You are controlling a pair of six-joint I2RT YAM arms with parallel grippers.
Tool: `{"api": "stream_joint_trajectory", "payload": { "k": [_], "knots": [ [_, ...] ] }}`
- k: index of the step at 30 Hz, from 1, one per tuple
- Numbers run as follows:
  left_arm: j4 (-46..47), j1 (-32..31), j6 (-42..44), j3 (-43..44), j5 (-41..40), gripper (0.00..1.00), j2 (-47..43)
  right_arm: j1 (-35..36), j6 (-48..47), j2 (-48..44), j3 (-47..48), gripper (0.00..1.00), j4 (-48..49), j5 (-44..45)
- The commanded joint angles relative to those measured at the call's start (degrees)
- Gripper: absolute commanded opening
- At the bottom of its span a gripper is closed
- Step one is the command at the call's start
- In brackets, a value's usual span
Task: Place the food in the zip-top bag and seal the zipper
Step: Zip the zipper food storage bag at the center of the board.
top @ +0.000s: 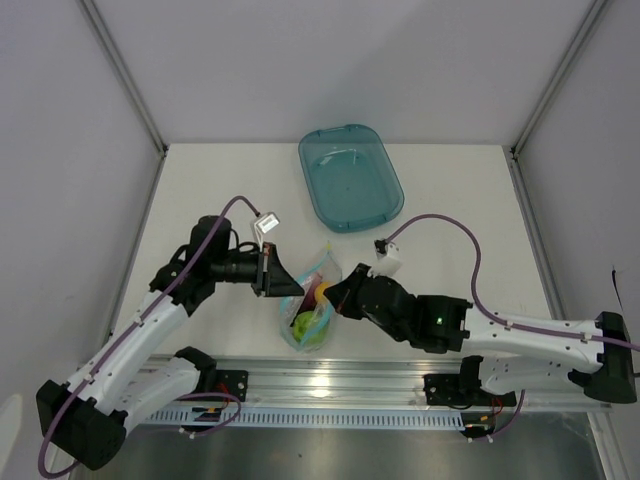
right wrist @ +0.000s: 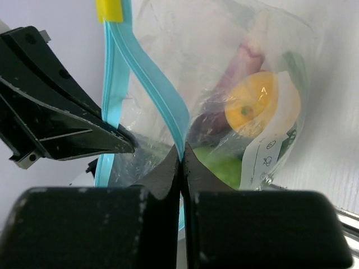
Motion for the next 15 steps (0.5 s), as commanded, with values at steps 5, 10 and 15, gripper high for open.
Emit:
{"api": "stream_joint_trajectory", "payload": {
  "k": [5,10,15],
  "knots": [
    [2.29,-0.54,1.31,0.8,-0.18,0.01,1.22,-0.86,3.81,3.47,1.97,0.0,0.28,5.49],
    [1.07,-0.54,3.95,2.46,1.58,0.06,1.14,-1.3,6.18,4.09,2.94,0.0,0.09,5.94],
    [-0.52,-0.54,5.62,3.7,2.02,0.2,1.31,-0.6,6.36,5.32,5.48,0.0,1.76,5.49]
  ]
}}
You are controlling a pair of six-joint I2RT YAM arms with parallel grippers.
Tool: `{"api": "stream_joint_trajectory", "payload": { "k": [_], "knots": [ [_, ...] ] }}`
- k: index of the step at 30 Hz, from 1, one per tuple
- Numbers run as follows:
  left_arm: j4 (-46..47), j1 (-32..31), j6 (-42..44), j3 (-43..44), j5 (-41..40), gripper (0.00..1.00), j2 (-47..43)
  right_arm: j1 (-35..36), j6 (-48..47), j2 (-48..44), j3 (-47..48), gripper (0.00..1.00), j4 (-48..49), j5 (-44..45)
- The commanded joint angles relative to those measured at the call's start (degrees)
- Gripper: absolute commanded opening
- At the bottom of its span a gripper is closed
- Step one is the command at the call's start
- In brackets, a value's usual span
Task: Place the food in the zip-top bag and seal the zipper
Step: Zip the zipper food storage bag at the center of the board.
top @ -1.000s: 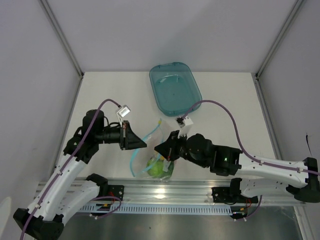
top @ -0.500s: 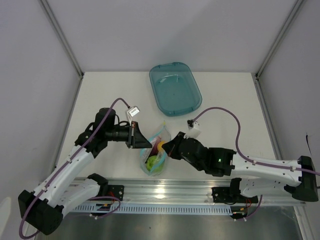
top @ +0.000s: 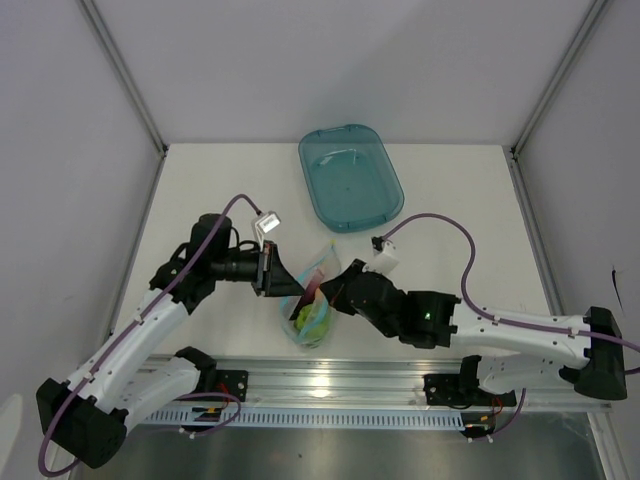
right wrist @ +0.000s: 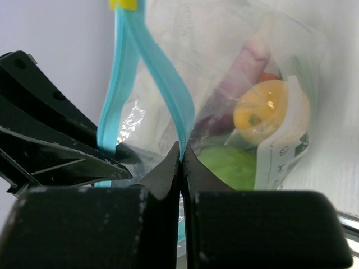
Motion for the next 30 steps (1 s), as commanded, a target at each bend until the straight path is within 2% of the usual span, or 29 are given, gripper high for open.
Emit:
{"api": "stream_joint_trajectory", "payload": {
  "k": [1,2,3,11,15,30],
  "knots": [
    [-0.32,-0.48,2.67,3.28,2.31,0.22,-0.24,0.56,1.97,0.77,3.94,0.0,2.57,3.2],
    [-0.32,-0.48,2.76,3.46,2.31,0.26,-0.33,0.56,1.88,1.04,4.38,0.0,3.09,3.11],
    [-0.58,-0.56,2.94,3.63,2.05,0.34,-0.24,0.56,2.05,1.74,4.81,0.0,3.1,3.2],
    [-3.13,-1.0,5.83,6.27,0.64,0.51,-0.59,1.0,4.95,3.94,7.98,0.0,3.54,2.67],
    [-4.19,-2.14,7.42,6.8,-0.15,0.55,-0.77,0.91,7.94,3.85,7.98,0.0,2.48,3.55],
    [-7.0,-9.26,9.18,6.8,-13.77,0.61,-1.12,1.18,18.4,7.45,11.67,0.0,-3.23,4.78]
  ]
}}
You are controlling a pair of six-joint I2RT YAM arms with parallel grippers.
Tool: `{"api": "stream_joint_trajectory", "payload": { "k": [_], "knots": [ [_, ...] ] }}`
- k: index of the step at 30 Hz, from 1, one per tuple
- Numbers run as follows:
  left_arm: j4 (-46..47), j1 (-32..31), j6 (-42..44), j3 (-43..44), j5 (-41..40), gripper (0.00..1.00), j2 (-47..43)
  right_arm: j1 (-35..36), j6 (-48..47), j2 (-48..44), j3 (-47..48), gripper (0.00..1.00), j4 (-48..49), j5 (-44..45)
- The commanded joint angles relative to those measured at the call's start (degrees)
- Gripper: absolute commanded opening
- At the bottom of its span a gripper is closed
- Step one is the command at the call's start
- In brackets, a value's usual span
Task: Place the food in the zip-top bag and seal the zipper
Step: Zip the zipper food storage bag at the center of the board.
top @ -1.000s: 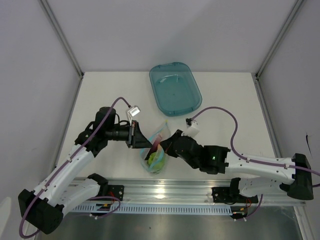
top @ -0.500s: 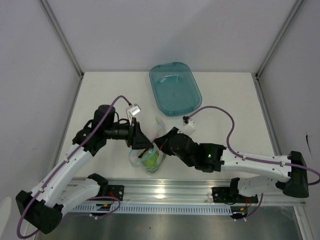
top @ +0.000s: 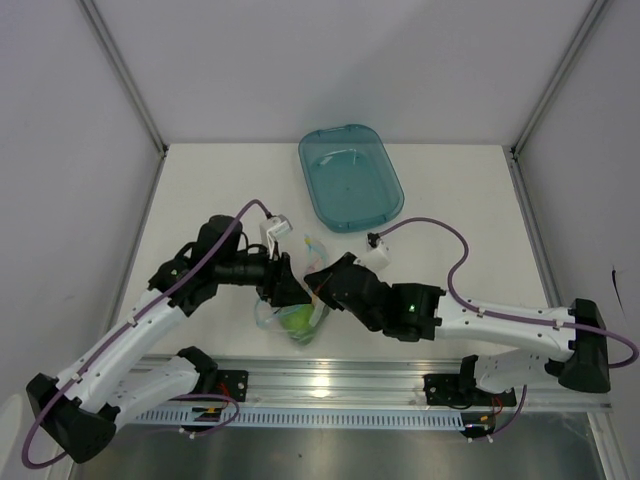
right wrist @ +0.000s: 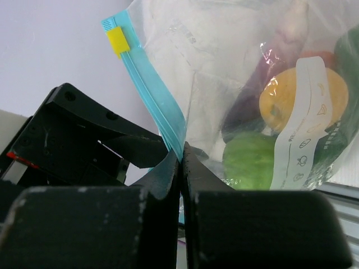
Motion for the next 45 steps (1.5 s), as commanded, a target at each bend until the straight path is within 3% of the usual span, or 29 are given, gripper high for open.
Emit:
{"api": "stream_joint_trajectory", "payload": {
  "k": [1,8,15,18,23,27,31,32,33,34,35,36,38,42,45],
  "knots": [
    [0.25,-2.49,0.85,1.38,-5.11,0.61,-1.18,0.61,5.48,1.49,3.72,0.0,-1.63,3.34],
    [-0.01,-7.24,0.41,1.46,-13.21,0.59,-0.4,1.57,8.04,2.2,4.16,0.0,-3.13,4.48],
    [-2.38,-7.42,-0.82,1.91,-20.33,0.37,0.05,1.57,8.48,0.53,2.84,0.01,-3.66,5.1],
    [-2.55,-7.33,-0.65,1.73,-21.56,0.18,-0.04,1.66,7.25,0.08,2.49,0.06,-3.22,4.92],
    [-3.52,-7.33,0.32,2.26,-21.39,0.01,0.83,1.58,4.09,-0.97,2.31,0.22,-4.0,5.27],
    [-3.53,-7.24,1.37,2.78,-18.14,0.01,1.71,0.87,-2.22,-3.42,1.61,0.33,-3.92,5.45],
    [-2.82,-7.24,2.52,3.31,-15.59,0.01,1.54,-1.14,-20.64,-7.9,1.26,0.44,-4.8,4.49],
    [-2.82,-7.15,2.95,3.66,-14.89,0.0,1.45,-4.54,-23.83,-9.91,1.17,0.46,-5.15,2.66],
    [-2.82,-7.15,3.22,3.84,-14.45,0.01,1.45,-7.1,-27.26,-11.15,0.91,0.55,-4.98,-0.32],
    [-2.82,-7.07,3.4,4.19,-13.92,0.01,1.71,-10.17,-34.95,-12.12,0.3,0.7,-4.54,-8.79],
    [-2.73,-6.98,3.66,4.37,-13.13,0.01,1.8,-13.51,-37.9,-14.13,0.21,0.74,-5.58,-12.79],
    [-2.82,-6.63,3.66,4.54,-11.3,0.01,2.06,-20.5,-41.32,-14.94,-0.14,0.85,-6.37,-22.05],
    [-2.56,-6.36,3.84,4.54,-9.79,0.01,2.24,-26.78,-52.8,-16.43,-0.67,0.99,-6.73,-29.33],
    [-2.47,-5.75,4.54,4.72,-5.41,0.01,2.51,-41.8,-66.21,-15.39,-1.55,0.99,-6.29,-48.48],
    [-2.73,-5.39,4.45,4.81,-4.69,0.01,2.42,-43.78,-71.58,-12.76,-1.38,0.99,-5.24,-56.07]
  ]
}}
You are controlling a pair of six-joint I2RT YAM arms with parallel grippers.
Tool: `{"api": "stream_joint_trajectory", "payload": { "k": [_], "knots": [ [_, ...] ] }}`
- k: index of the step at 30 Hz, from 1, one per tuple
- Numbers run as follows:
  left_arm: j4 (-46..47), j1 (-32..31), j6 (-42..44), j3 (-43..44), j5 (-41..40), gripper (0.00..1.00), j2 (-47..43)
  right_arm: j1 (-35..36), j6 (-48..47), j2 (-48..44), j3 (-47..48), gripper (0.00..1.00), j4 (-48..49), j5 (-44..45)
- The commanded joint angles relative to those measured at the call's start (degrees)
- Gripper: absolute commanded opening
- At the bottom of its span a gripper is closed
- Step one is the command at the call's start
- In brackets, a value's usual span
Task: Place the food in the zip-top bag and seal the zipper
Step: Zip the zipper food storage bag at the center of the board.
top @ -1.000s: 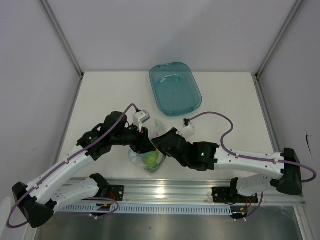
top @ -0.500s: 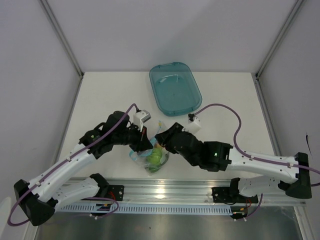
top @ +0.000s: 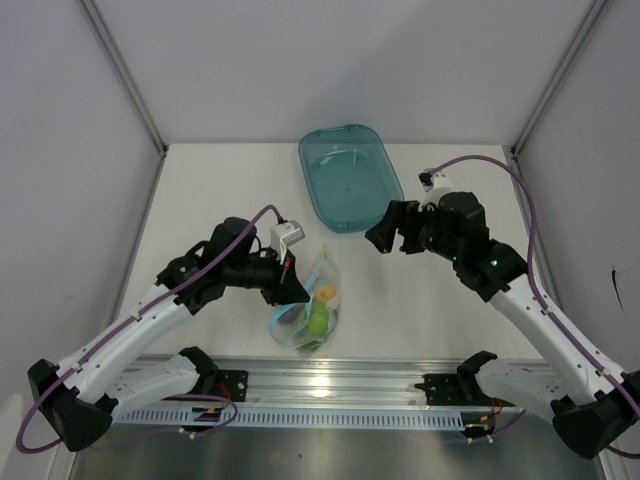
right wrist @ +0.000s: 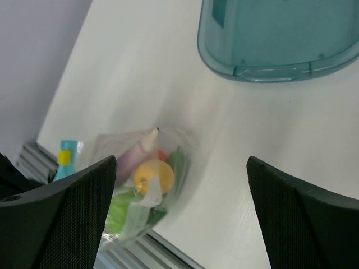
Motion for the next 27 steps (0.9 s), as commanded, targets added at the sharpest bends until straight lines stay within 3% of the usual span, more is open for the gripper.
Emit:
{"api": "stream_joint_trajectory", "payload": {
  "k": [1,7,11,17,20,27],
  "knots": [
    [0.61,0.68,1.48,2.84,4.47,0.01,-0.07,-1.48,-14.45,2.83,-0.68,0.99,0.94,-16.32],
    [0.44,0.68,1.57,3.28,5.61,0.01,0.19,-2.19,-24.45,6.96,0.28,0.82,0.43,-22.11],
    [-0.09,0.77,2.01,3.98,5.52,0.01,0.8,-2.19,-31.59,8.29,-0.24,0.81,-0.11,-26.59],
    [-0.09,0.77,1.92,4.07,6.23,0.01,1.07,-0.53,-34.32,11.62,-1.56,0.74,-0.02,-35.73],
    [0.08,0.86,2.36,4.07,7.02,0.01,1.16,1.58,-35.38,11.28,-2.35,0.75,2.17,-35.12],
    [-0.44,0.95,4.38,4.6,12.54,0.01,0.9,1.33,-38.8,13.64,-0.16,0.89,2.72,-41.36]
  ]
}}
